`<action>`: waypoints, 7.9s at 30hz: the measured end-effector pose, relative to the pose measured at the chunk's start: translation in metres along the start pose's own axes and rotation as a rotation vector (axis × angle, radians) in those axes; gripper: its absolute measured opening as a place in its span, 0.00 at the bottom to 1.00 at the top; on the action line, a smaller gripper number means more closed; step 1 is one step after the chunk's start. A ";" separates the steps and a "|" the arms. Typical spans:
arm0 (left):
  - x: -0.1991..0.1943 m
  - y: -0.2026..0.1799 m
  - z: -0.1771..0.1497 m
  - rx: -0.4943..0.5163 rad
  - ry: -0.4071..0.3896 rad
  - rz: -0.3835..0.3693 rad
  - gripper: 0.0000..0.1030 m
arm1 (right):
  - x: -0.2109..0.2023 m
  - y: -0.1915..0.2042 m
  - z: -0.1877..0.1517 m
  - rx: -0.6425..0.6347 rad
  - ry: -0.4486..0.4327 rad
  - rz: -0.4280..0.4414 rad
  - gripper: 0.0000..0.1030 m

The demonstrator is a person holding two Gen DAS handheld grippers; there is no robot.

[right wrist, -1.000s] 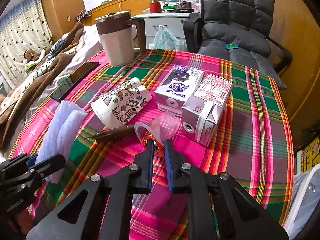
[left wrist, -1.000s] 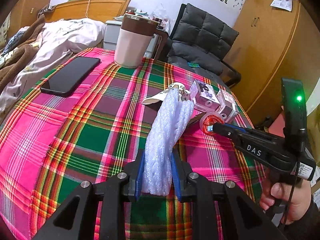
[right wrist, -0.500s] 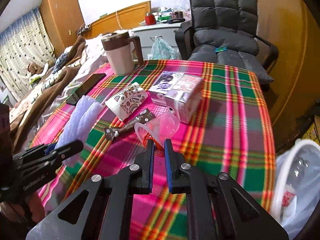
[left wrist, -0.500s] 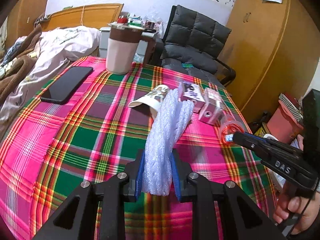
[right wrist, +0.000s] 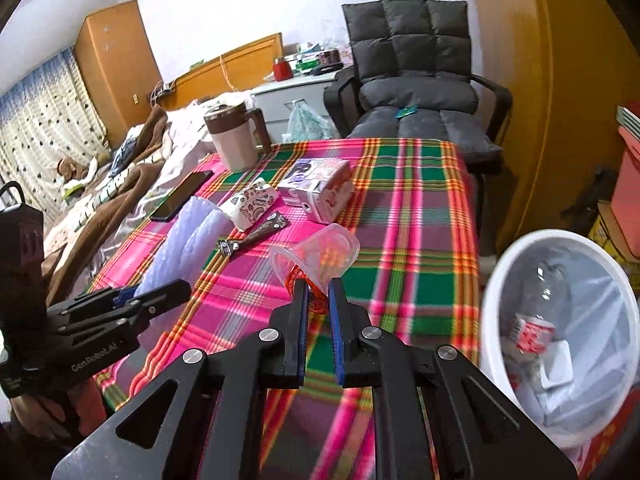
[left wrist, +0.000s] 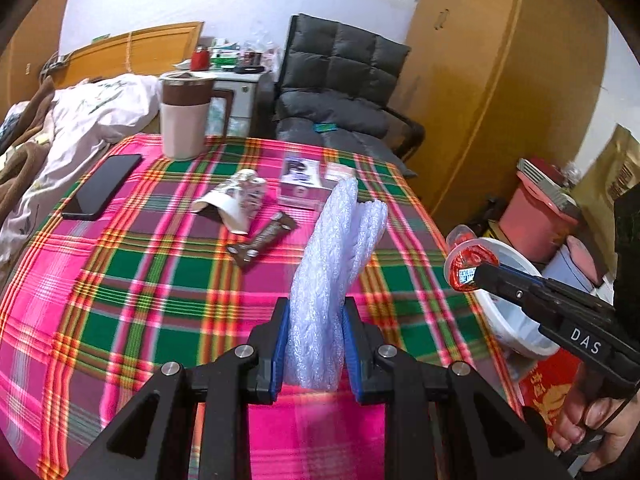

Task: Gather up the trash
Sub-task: 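Carry the mesh sleeve and clear cup over the white bin with both tools, then open the left tool to drop the mesh sleeve while the right tool drops the cup, then move both open tools back over the table, then grasp the brown snack bar with the left tool while the right tool approaches the white carton, then lift the snack bar with the left tool while the right tool grasps the white carton, then carry the snack bar and white carton over the white bin with both tools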

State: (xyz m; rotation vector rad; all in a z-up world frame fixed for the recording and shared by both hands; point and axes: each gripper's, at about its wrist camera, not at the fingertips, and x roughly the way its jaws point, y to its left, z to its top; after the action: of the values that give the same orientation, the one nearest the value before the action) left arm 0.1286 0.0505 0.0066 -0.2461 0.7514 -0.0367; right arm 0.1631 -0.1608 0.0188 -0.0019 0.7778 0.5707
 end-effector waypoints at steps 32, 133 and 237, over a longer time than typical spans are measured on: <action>0.054 -0.171 -0.005 0.247 0.102 -0.255 0.25 | -0.069 -0.118 -0.053 0.266 -0.072 -0.182 0.12; 0.031 0.032 0.027 0.054 -0.011 0.031 0.49 | 0.006 0.001 0.007 0.047 0.007 -0.009 0.54; 0.045 0.009 0.017 0.056 0.040 -0.051 0.01 | 0.018 -0.009 0.004 0.082 -0.011 -0.094 0.42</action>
State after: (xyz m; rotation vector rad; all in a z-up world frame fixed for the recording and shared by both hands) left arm 0.1726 0.0576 -0.0139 -0.2118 0.7829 -0.1114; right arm 0.1807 -0.1589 0.0083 0.0403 0.7859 0.4494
